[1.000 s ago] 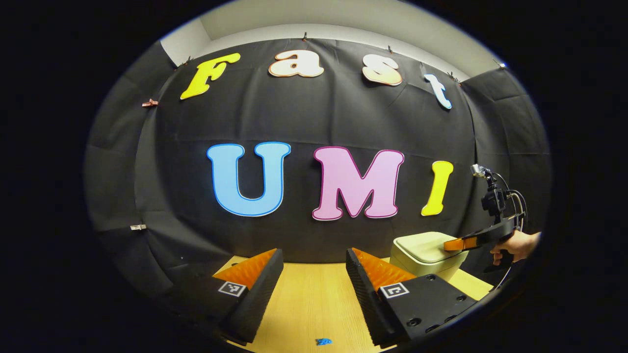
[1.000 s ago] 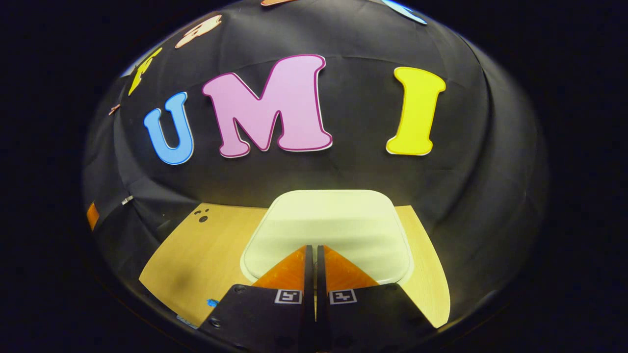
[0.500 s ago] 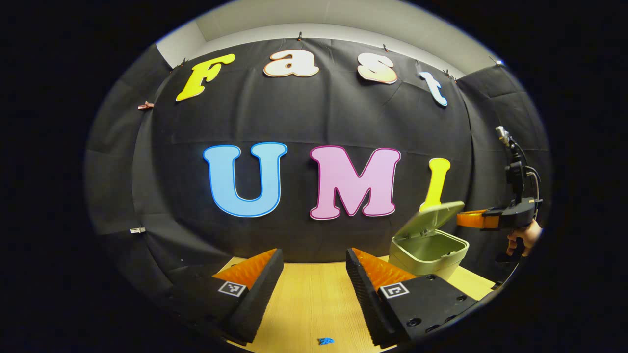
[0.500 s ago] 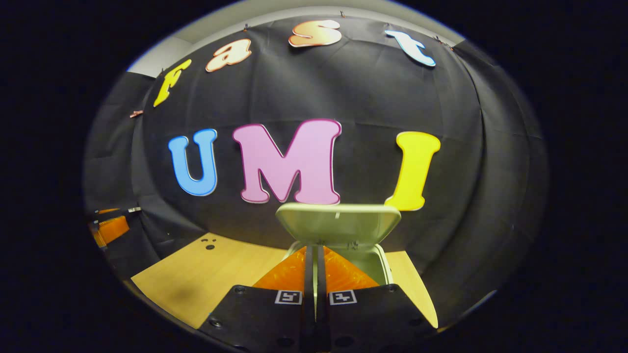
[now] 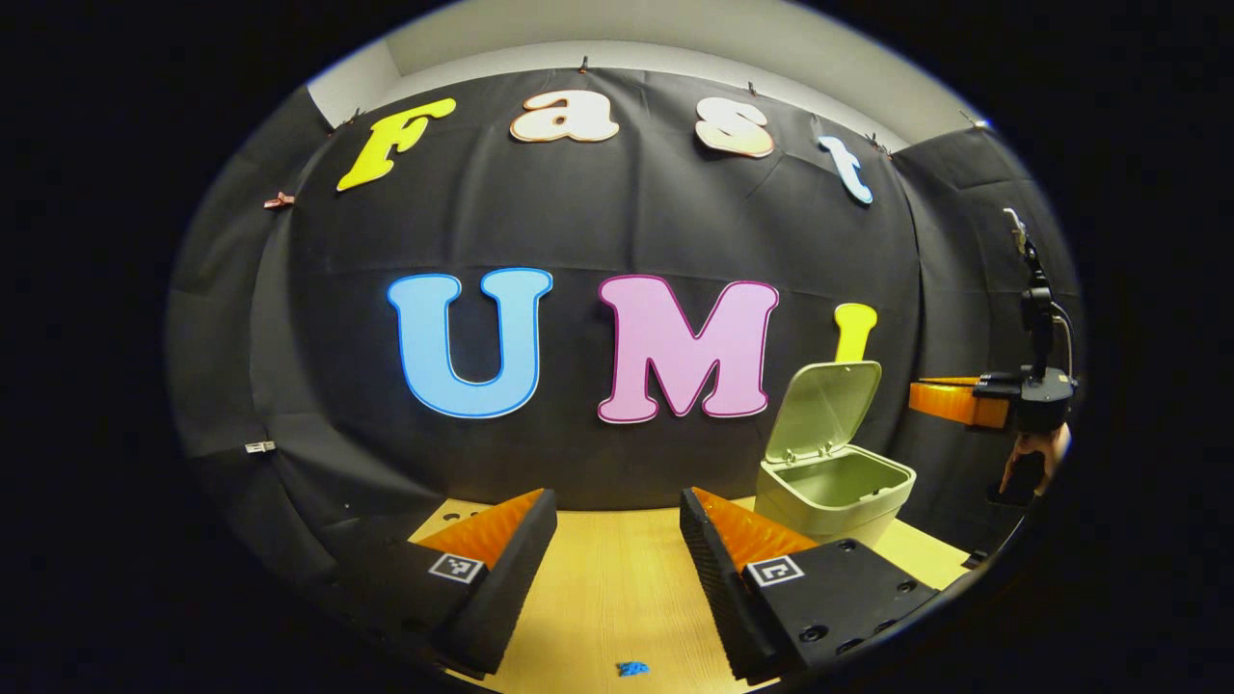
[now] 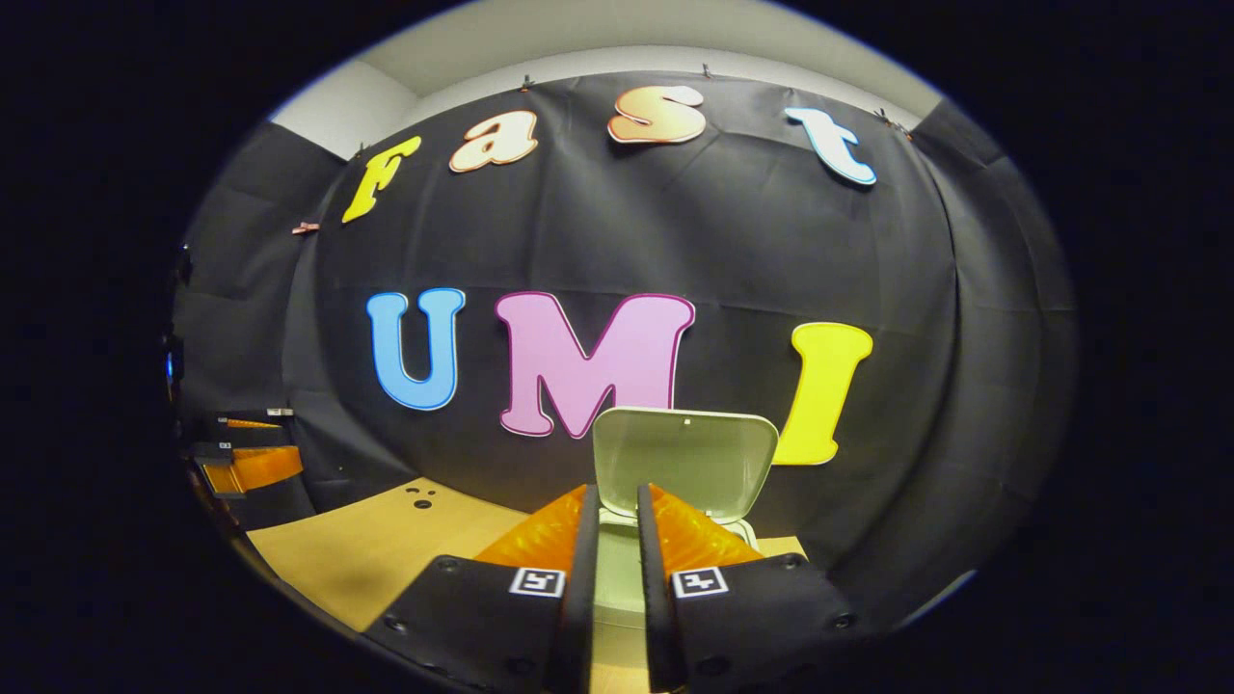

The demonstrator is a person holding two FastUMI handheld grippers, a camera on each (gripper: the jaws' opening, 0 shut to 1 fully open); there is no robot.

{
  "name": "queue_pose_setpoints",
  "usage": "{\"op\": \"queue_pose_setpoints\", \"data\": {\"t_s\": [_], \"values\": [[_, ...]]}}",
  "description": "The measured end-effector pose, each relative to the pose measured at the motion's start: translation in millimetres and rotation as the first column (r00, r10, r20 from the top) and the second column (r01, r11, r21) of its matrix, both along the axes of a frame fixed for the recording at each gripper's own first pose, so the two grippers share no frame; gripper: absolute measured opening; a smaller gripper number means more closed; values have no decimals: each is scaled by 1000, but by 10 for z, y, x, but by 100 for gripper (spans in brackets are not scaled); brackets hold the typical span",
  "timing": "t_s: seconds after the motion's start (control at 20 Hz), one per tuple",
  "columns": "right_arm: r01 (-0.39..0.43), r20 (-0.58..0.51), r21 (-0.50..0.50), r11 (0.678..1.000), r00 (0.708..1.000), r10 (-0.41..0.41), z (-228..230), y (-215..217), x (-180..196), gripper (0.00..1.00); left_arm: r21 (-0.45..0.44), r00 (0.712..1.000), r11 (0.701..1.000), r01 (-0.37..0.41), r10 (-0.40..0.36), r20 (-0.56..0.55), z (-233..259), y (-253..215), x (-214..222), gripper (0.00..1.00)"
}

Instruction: Press the lid of the desktop garbage bin to open it, pick up the crumpled paper on the desktop and throw it into the bin, then pick up the pop can on the desktop and drop it into the bin, and finally close the garbage bin lid.

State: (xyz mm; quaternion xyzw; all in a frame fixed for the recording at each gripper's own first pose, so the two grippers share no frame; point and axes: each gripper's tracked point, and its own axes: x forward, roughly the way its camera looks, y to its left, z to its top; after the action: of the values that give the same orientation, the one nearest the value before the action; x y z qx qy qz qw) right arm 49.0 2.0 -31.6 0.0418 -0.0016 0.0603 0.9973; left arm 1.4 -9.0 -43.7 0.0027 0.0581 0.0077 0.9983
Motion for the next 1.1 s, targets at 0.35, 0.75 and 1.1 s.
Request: {"op": "queue_pose_setpoints", "data": {"t_s": [0.35,0.75,1.1], "values": [[-23,85,-52,998,996,27,240,159,-123,61,-7,999,1000,29,-29,-36,-321,-27,-50,84],[-28,77,-76,997,996,34,170,270,-308,79,-31,980,999,15,-21,-199,-1210,51,-185,84],[17,28,-73,997,999,-15,79,168,-546,80,6,917,990,142,-129,-377,-2249,-230,-341,84]]}}
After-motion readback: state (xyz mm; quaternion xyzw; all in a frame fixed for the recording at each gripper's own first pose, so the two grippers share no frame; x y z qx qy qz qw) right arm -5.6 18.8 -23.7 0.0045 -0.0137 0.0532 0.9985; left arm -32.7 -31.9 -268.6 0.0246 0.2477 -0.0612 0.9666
